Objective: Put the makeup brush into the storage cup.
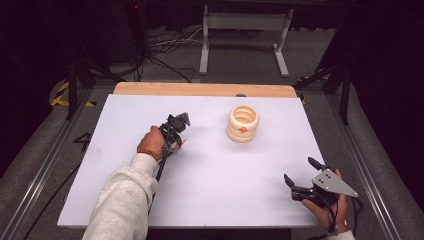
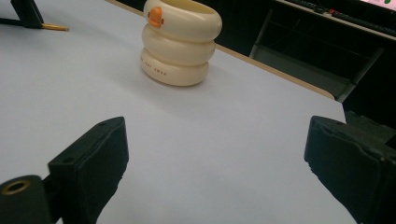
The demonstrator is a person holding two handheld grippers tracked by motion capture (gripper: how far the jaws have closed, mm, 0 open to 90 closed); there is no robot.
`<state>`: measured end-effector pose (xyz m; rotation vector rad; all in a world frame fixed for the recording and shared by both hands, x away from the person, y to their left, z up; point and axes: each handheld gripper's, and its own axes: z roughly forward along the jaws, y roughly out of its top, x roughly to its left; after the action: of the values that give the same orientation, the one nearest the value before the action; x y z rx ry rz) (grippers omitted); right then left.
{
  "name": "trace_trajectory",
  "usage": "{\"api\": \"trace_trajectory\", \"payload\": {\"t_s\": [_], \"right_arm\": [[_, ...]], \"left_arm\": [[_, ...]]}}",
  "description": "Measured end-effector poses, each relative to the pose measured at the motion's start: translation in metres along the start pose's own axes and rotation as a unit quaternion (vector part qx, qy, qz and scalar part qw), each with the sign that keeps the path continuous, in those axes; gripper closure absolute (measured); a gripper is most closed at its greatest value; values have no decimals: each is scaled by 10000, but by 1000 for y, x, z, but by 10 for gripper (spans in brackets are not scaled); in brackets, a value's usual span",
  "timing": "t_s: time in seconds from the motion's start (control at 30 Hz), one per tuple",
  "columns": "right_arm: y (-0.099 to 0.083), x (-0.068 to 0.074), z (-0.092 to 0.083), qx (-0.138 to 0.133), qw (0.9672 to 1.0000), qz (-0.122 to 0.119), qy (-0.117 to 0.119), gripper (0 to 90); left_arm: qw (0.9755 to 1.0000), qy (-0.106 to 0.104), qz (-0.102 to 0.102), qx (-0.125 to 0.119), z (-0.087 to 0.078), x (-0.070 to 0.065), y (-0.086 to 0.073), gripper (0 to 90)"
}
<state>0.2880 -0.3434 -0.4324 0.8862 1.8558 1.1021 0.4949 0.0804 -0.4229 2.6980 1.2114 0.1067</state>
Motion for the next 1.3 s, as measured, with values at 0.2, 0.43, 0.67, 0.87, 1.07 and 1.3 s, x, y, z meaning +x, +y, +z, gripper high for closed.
{"api": "trace_trajectory", "payload": {"t_s": [0.2, 0.43, 0.67, 0.87, 1.07, 1.3], "right_arm": [[0, 1, 1, 21, 10000, -7, 4, 71], [0, 0, 0, 22, 10000, 10, 21, 73], [0, 0, 0, -37, 9999, 49, 117, 88], [0, 1, 0, -24, 9999, 62, 141, 88], [-1, 1, 0, -38, 9999, 69, 140, 88], [0, -1, 0, -78, 9998, 117, 150, 88]], "left_arm": [[9999, -38, 147, -44, 0, 1, -1, 836], [9996, 19, 245, -168, -2, 3, -3, 837], [9935, -388, 400, -996, -18, 2, -11, 837], [9926, -342, 508, -1044, -18, -1, -16, 838], [9907, -468, 546, -1156, -14, 0, -16, 839], [9770, -504, 652, -1969, -38, -2, -31, 840]]}}
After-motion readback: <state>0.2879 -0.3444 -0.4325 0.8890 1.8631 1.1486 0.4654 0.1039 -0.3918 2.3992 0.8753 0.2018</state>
